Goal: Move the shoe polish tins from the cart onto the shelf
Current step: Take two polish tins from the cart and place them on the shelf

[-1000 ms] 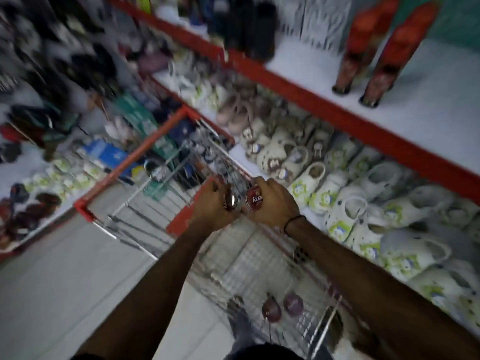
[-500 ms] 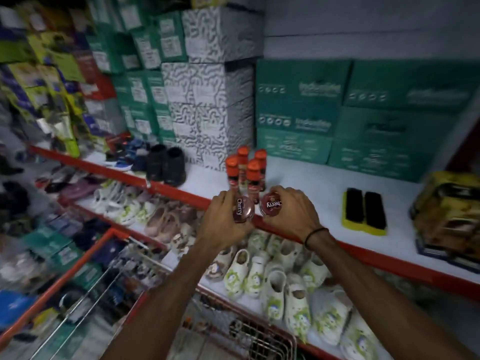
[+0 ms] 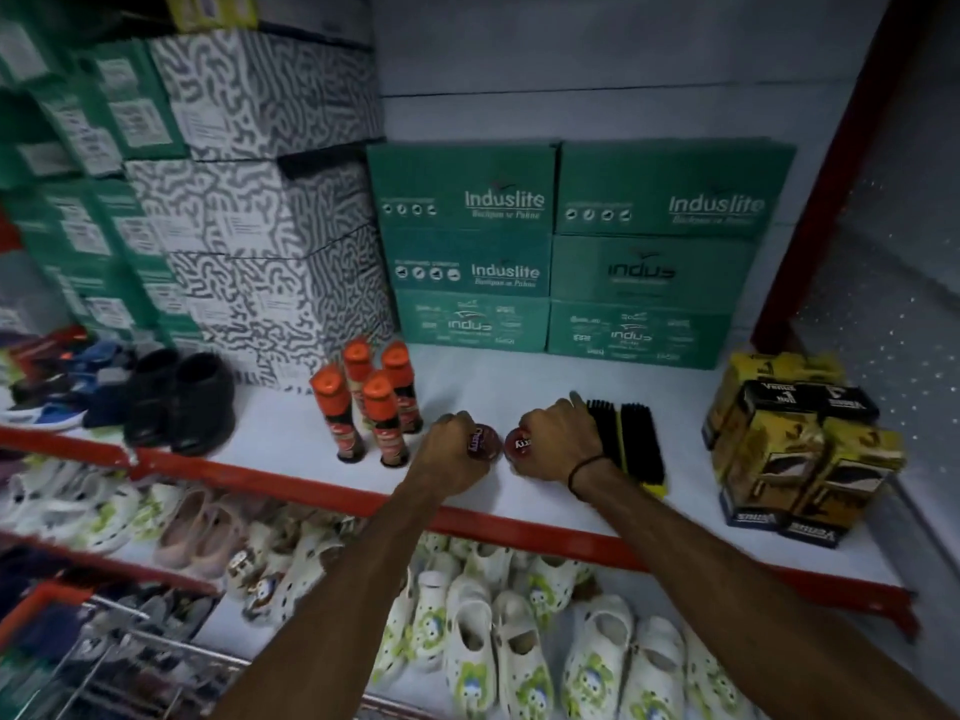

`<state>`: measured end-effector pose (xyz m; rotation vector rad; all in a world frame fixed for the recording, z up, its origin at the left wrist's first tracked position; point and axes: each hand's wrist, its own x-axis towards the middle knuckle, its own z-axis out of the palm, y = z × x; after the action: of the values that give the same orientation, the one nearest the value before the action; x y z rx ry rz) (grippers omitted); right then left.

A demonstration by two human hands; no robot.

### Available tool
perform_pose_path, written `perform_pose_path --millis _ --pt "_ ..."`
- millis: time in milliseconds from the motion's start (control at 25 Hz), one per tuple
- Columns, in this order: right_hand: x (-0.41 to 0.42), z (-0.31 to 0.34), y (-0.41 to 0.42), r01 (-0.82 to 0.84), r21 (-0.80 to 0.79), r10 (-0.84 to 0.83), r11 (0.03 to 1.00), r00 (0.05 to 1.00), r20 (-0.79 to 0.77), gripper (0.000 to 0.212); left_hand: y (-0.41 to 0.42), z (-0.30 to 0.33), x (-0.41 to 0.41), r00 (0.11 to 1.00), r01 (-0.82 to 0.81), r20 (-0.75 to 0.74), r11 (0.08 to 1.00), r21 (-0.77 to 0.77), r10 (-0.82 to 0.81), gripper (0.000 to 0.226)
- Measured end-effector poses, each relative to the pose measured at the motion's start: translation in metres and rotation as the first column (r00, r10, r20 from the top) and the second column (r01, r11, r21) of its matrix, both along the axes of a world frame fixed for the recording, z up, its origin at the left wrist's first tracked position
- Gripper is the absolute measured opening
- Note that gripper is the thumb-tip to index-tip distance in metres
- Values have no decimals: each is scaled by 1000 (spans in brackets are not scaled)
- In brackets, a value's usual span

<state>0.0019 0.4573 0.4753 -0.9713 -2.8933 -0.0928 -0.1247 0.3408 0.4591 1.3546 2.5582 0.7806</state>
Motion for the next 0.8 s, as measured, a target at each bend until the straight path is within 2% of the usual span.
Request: perform_pose_path --millis 400,520,560,640,720,800 --pt "-23 -5 55 27 -22 -27 999 999 -22 48 58 -5 -23 999 -2 -34 1000 -26 1 38" --pt "-17 0 47 37 -42 -38 998 999 -30 61 51 -3 -21 999 45 -30 999 6 -45 39" --pt "-13 2 40 42 -59 -47 997 995 -88 65 43 -3 -17 998 54 -15 996 70 -53 39" --pt "-6 4 15 11 -49 -27 999 943 -332 58 22 -2 -9 999 37 18 962 269 -43 43" --pt "1 -3 -24 -45 46 63 998 809 -584 41 -11 -7 4 1000 9 1 882 471 -11 41" --pt "1 -20 -73 -144 138 199 980 668 -717 27 -56 -22 17 995 -42 -48 794 607 89 31"
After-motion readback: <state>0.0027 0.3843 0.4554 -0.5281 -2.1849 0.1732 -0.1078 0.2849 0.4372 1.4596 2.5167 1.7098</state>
